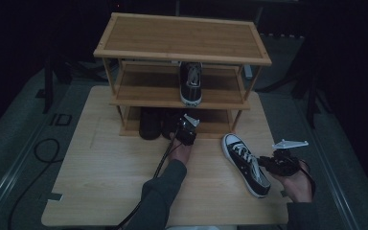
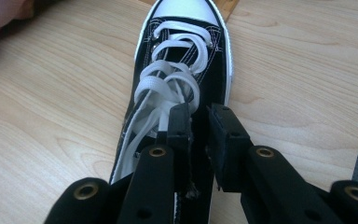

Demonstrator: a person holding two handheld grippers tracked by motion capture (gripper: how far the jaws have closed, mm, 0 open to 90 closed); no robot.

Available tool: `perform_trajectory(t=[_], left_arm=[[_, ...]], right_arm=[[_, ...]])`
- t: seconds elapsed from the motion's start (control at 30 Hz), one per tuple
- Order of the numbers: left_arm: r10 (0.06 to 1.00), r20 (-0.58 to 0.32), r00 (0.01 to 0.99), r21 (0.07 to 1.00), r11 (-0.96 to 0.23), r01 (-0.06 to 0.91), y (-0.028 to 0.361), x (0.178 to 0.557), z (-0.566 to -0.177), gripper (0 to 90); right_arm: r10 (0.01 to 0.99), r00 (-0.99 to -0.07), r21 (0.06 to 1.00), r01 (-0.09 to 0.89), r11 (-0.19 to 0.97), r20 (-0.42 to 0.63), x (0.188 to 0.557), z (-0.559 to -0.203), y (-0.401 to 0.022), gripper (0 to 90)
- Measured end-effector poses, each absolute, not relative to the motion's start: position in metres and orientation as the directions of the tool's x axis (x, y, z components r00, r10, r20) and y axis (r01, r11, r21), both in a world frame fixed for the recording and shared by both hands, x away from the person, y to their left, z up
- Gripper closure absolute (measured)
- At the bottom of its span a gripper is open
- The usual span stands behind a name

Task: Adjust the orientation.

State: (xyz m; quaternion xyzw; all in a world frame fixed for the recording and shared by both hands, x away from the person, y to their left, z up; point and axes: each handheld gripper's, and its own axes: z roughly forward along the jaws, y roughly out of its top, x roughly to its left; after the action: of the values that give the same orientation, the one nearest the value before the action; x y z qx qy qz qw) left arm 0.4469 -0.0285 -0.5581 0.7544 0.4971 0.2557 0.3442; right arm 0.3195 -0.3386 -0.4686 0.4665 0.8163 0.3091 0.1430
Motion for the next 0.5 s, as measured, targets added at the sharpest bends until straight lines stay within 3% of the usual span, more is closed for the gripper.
perform_trajectory(t=[0.17,0.5], left_arm=[[0.926,0.044,0.375,0.774,-0.269,0.574,-0.029,0.447,-0.558,87.7],[0.926,0.044,0.375,0.774,-0.269,0.574,-0.029,0.447,-0.558,87.7]], right_arm=[[0.845,-0.531,0.628,0.681,0.378,0.067,0.319,-0.471,-0.336,77.8],[0.868,-0.497,0.557,0.713,0.425,-0.027,0.330,-0.493,-0.319,79.1]])
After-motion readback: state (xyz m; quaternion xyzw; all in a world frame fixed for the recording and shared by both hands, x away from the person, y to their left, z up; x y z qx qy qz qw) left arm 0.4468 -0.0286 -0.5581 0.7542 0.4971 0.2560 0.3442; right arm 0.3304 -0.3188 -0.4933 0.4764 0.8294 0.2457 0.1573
